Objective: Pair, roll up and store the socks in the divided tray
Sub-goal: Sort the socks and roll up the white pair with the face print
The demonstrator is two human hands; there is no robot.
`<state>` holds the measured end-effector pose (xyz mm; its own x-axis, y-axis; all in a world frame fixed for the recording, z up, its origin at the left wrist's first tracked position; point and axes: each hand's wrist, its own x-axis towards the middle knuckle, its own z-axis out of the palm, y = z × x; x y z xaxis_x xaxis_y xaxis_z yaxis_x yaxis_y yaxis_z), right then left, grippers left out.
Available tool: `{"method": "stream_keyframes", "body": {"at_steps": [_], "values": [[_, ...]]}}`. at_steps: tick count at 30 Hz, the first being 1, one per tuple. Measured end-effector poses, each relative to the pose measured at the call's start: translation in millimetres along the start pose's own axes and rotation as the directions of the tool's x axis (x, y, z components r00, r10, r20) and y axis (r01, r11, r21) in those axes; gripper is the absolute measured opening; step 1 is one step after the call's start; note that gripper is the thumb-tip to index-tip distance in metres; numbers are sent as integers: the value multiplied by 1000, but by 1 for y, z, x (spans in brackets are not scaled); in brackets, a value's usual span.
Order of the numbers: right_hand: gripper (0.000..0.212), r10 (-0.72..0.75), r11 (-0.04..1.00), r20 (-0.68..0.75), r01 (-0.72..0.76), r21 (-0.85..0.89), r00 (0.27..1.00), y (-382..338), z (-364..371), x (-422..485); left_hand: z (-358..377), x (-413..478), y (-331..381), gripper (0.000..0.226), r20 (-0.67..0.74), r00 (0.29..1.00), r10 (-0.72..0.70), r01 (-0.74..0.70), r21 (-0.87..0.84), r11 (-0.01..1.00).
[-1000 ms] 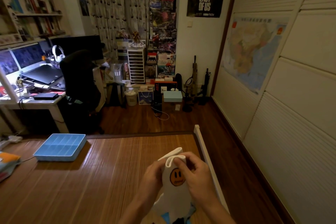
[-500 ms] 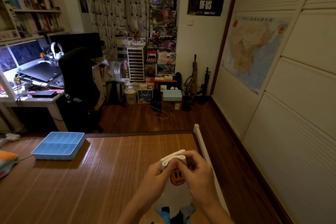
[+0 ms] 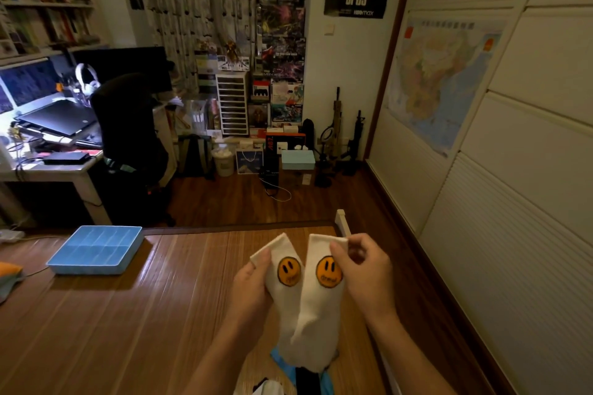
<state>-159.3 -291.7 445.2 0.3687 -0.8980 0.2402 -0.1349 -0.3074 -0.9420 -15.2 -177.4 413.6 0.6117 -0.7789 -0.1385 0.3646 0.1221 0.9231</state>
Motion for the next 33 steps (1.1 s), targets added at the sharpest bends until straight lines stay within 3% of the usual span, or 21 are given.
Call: {"method": "stream_keyframes", "body": {"at_steps": [3, 6, 10, 12, 17, 22, 27, 33], "values": [[19, -155, 978, -100, 138, -159, 983, 0, 2, -8, 5, -1, -3, 52, -48, 997, 64, -62, 48, 997], [18, -210, 937, 47, 214, -276, 977, -1, 22, -23, 21, -8, -12, 50, 76, 996, 53, -63, 139, 988], [11, -235, 959, 247, 266, -102, 940, -5, 37, -32, 30, -14, -8, 42, 115, 993, 25, -28, 24, 999], [10, -234, 961, 282, 265, -76, 931, -5, 32, -30, 23, -13, -3, 44, 109, 994, 0, 4, -37, 999], [36, -122, 990, 60, 126, -69, 991, -4, 26, -23, 23, -13, 5, 45, 135, 990, -40, 47, -54, 997], [33, -209, 972, -82, 198, -126, 975, -3, 27, -25, 29, -17, 7, 46, 120, 991, -67, 81, -115, 990], [36, -144, 984, -42, 139, -107, 989, 0, 25, -22, 29, -16, 6, 48, 128, 987, -97, 113, -125, 986], [17, -219, 967, -2, 217, -133, 976, 4, 24, -19, 23, -13, 5, 46, 131, 986, -108, 125, -136, 983]]}}
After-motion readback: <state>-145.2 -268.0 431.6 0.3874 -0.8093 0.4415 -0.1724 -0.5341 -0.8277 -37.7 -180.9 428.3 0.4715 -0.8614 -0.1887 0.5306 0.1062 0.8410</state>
